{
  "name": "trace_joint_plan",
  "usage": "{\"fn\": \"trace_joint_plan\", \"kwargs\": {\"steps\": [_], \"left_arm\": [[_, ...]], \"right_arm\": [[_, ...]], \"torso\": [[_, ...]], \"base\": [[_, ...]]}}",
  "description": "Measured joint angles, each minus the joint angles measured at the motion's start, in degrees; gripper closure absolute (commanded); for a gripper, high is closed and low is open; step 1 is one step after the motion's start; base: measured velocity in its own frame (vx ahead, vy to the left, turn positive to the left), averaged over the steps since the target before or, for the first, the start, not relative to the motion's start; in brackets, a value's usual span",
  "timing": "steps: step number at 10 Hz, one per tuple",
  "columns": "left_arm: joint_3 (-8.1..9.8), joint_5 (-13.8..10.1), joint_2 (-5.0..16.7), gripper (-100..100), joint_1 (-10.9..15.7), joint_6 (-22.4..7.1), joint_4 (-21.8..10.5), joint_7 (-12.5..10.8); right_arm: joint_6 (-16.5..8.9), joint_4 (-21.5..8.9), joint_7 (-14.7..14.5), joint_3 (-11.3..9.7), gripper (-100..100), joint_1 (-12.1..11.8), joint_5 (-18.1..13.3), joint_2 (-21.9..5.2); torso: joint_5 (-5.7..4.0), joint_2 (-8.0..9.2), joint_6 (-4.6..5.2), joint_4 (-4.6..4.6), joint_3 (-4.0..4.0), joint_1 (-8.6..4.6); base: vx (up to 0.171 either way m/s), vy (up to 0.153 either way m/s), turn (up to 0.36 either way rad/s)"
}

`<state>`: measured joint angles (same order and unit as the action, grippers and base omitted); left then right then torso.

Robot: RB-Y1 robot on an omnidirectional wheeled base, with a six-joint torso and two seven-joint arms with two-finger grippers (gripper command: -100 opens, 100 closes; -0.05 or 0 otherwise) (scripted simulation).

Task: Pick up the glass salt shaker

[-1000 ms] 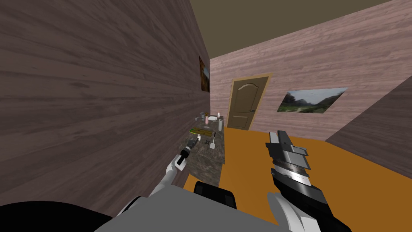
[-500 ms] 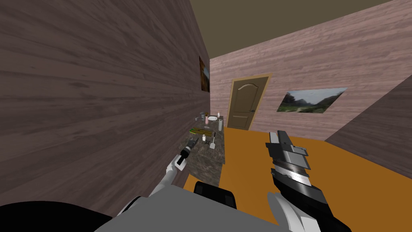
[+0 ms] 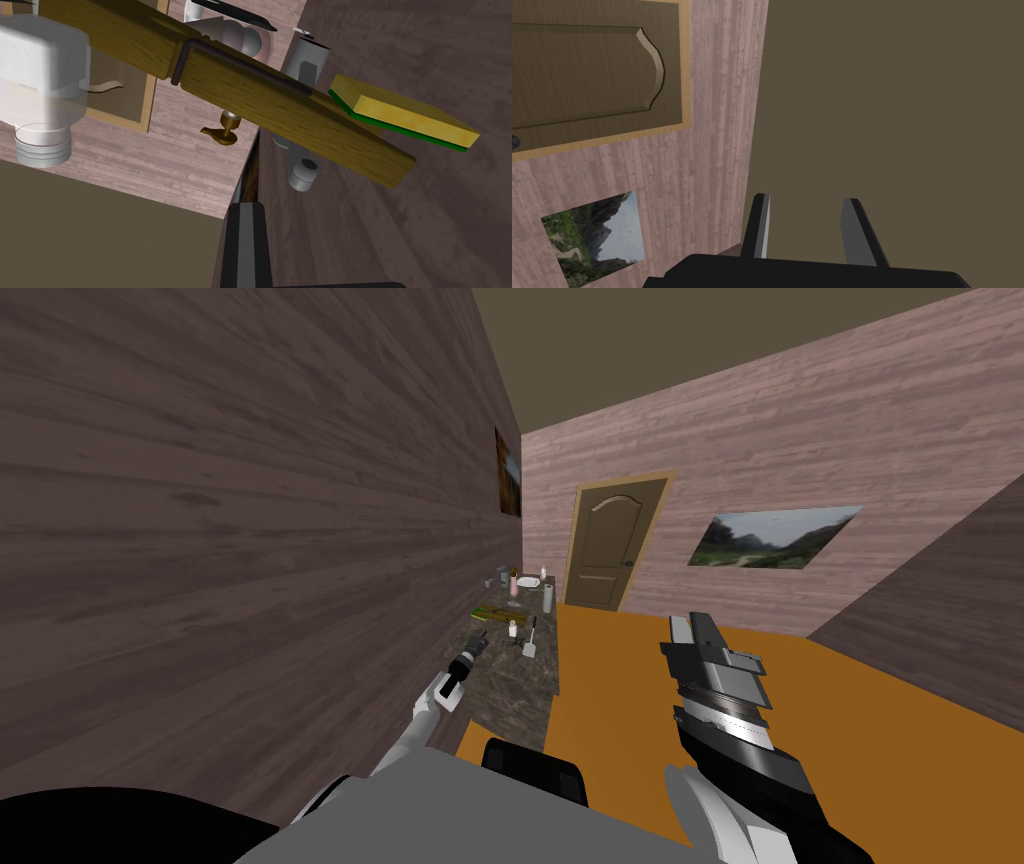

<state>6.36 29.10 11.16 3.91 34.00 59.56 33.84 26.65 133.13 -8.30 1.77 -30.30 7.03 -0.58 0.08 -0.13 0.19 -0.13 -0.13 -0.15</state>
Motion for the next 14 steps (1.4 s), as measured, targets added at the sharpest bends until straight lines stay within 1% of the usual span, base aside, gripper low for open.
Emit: {"fn": "trace_joint_plan", "kwargs": {"steps": [1, 3, 5, 7, 8, 9, 10, 12, 13, 14], "left_arm": [[0.00, 0.00, 0.00, -100, 0.00, 0.00, 0.00, 0.00], [-1.45, -0.16, 1.58, -100, -1.34, 1.71, 1.60, -0.61], [-2.72, -0.23, 3.05, -100, -2.43, 3.26, 2.93, -1.14], [-3.58, -0.12, 3.95, -100, -3.16, 2.95, 4.77, -1.50], [-3.43, -0.14, 3.85, -100, -2.75, 2.23, 4.75, -1.46], [-2.94, -0.13, 3.38, -100, -2.04, 1.54, 4.06, -1.18], [-2.57, 0.07, 2.71, -100, -1.59, 0.23, 4.27, -0.99], [-1.31, 0.30, 1.57, -100, 0.07, -1.88, 2.99, -0.49], [-0.81, 0.47, 0.98, -100, 0.63, -3.06, 2.85, -0.34], [-0.14, 0.61, 0.37, -100, 1.54, -4.10, 2.12, -0.06]], "right_arm": [[0.00, 0.00, 0.00, 0.00, 0, 0.00, 0.00, 0.00], [0.00, 0.00, 0.00, -0.01, 0, 0.01, 0.00, 0.01], [0.00, 0.00, 0.00, -0.01, 0, 0.00, 0.00, 0.01], [0.00, 0.00, 0.00, -0.01, 0, 0.00, 0.00, 0.02], [0.00, 0.00, 0.00, -0.01, 0, -0.01, 0.00, 0.02], [0.00, 0.01, 0.00, -0.01, 0, -0.01, 0.00, 0.01], [0.00, 0.00, 0.00, -0.01, 0, 0.00, 0.00, 0.01], [0.00, 0.00, 0.00, -0.01, 0, 0.00, 0.00, 0.01], [0.00, 0.00, 0.00, -0.01, 0, 0.00, 0.00, 0.01], [0.00, 0.00, 0.00, -0.01, 0, 0.00, 0.00, 0.01]], "torso": [[0.00, 0.00, 0.00, 0.00, 0.00, 0.00], [-0.05, 0.18, 0.01, 0.04, 0.10, -0.21], [-0.09, 0.10, 0.02, 0.03, 0.06, -0.41], [-0.13, -0.08, 0.01, -0.01, -0.04, -0.59], [-0.14, -0.20, 0.01, -0.04, -0.11, -0.67], [-0.14, -0.18, 0.00, -0.04, -0.11, -0.61], [-0.11, -0.08, 0.01, -0.02, -0.05, -0.47], [-0.09, -0.02, 0.00, 0.00, -0.01, -0.40], [-0.09, -0.02, 0.00, 0.00, -0.01, -0.36], [-0.08, -0.05, 0.00, -0.01, -0.03, -0.32]], "base": [[-0.033, -0.046, -0.135], [-0.044, -0.072, -0.113], [-0.008, -0.123, -0.068], [0.051, -0.169, 0.020], [0.046, -0.155, 0.090], [0.008, -0.112, 0.071], [-0.002, -0.108, 0.057], [-0.002, -0.101, 0.072], [0.009, -0.083, 0.074], [0.006, -0.037, 0.015]]}}
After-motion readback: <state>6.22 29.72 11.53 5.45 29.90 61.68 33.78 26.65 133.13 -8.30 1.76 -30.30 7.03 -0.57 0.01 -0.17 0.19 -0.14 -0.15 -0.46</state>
